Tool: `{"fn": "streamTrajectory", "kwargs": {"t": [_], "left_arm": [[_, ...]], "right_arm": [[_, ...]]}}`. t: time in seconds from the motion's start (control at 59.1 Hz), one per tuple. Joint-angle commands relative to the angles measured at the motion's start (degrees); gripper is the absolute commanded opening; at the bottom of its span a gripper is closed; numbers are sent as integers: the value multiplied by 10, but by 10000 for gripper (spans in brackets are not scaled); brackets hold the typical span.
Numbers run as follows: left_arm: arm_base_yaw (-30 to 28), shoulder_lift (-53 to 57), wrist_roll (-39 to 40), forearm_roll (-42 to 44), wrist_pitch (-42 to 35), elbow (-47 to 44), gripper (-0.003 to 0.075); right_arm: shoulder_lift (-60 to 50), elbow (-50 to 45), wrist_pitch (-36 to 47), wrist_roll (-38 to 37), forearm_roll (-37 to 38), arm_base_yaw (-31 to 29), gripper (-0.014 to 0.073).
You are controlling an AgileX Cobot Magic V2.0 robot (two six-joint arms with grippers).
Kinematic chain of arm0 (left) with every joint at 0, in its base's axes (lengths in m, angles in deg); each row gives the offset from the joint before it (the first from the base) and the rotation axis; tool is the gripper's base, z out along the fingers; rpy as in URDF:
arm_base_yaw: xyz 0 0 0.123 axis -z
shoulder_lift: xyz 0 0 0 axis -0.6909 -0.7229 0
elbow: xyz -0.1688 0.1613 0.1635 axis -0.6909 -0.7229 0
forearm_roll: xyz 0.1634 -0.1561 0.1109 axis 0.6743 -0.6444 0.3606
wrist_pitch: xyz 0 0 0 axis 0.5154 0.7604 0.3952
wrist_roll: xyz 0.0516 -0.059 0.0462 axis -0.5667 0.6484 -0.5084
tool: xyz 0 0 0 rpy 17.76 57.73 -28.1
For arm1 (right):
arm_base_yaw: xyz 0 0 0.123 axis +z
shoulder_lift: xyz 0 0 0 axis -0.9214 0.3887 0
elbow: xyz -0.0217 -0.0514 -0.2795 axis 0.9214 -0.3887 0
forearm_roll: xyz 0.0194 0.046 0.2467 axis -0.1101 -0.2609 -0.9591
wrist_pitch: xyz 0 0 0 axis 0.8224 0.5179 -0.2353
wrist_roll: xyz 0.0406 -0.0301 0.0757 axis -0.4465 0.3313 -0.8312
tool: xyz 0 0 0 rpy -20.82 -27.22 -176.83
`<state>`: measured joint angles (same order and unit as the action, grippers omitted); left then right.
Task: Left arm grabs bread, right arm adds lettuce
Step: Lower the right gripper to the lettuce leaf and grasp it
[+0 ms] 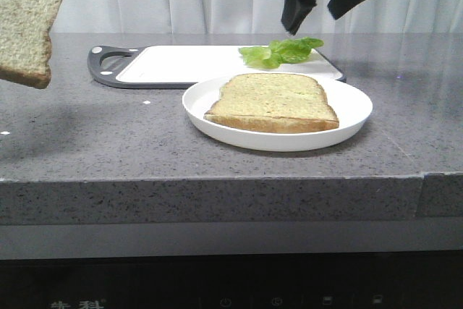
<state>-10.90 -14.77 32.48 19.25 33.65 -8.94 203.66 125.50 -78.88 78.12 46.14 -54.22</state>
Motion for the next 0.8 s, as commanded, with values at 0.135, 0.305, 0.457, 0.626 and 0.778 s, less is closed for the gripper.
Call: {"fn": "streamTrajectory", "kwargs": {"t": [0.135, 0.305, 0.457, 0.626, 0.778], "left_arm": [[2, 4, 7, 14, -33, 16, -21], [2, 4, 7, 14, -33, 16, -21], [2, 4, 7, 14, -34, 16, -21], [2, 4, 7, 8, -39, 16, -21], [2, 4, 7, 6, -46, 16, -21]], "right_arm": [[25, 75, 16, 6, 3, -1, 626], [27, 75, 23, 6, 3, -1, 393], [27, 75, 23, 6, 3, -2, 185], [27, 75, 14, 6, 3, -2, -22], [24, 76, 12, 5, 3, -2, -62]]}}
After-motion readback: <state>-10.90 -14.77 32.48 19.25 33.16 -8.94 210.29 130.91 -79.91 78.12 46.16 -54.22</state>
